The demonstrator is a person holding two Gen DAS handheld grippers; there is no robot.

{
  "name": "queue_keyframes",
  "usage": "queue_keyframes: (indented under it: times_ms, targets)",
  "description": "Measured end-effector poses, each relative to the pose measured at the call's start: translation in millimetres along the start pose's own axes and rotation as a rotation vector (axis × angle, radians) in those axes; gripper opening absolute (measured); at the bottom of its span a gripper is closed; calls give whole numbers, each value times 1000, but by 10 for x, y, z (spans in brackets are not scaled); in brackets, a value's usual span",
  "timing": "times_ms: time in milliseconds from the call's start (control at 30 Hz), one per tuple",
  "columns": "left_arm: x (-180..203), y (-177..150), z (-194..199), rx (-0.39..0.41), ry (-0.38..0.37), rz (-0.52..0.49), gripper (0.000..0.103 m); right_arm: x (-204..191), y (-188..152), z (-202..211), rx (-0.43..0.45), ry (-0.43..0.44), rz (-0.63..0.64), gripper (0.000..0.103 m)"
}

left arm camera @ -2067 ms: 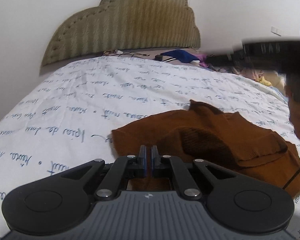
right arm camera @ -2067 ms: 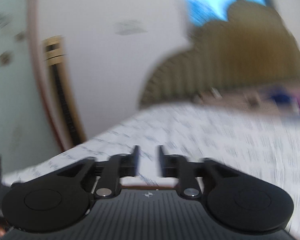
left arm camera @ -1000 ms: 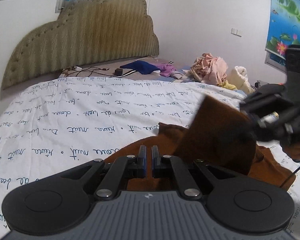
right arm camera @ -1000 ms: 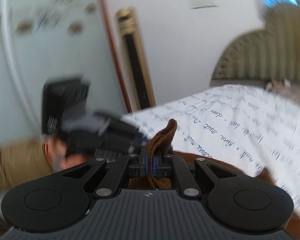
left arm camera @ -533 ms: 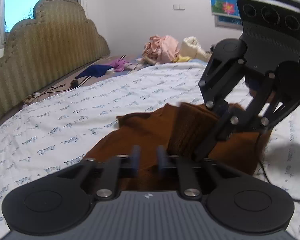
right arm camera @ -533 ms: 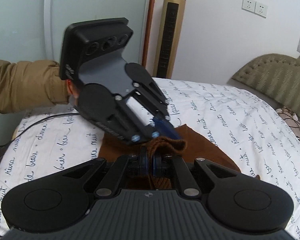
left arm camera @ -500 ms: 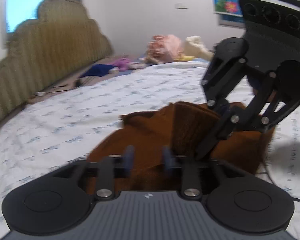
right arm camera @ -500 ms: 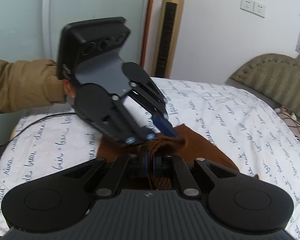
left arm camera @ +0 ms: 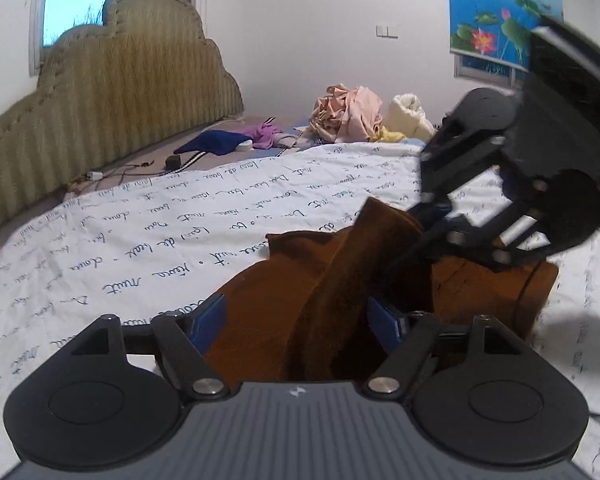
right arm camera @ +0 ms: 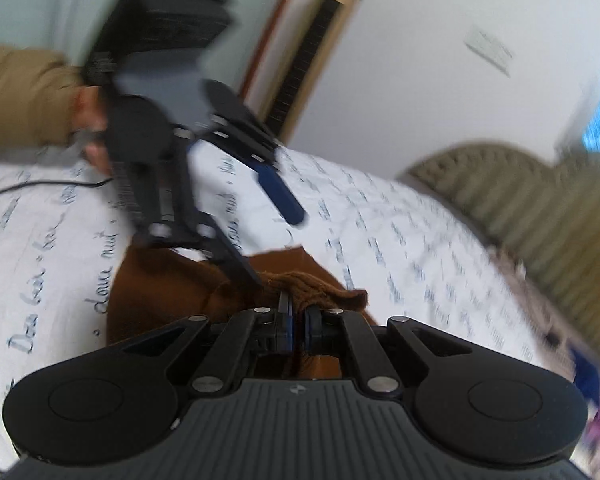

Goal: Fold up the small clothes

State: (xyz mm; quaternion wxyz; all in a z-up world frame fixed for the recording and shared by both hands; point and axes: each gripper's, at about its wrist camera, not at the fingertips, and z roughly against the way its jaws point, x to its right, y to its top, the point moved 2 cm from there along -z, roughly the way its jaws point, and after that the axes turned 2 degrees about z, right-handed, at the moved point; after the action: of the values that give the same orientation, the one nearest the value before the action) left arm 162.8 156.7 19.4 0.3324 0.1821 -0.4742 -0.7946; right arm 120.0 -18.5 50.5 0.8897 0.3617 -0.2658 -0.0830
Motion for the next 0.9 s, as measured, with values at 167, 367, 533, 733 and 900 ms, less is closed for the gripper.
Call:
queue_keyframes:
  times_ms: [167, 367, 533, 733, 900]
  targets:
    - [29, -50, -38, 3, -67, 29, 77, -59, 198, 56, 19, -60, 139, 6]
    - [142, -73, -108, 12, -130, 0, 77, -56, 291, -31, 67, -70, 144, 6]
    - [193, 1, -115, 87, -123, -90, 77, -204, 256, 98, 66, -1, 233, 6]
    - [557, 13, -107, 58, -142, -340, 77, -119, 276, 222, 67, -27, 231, 6]
    - [529, -42, -57, 55, -13, -338, 77, -89, 242, 79, 9, -130, 236, 6]
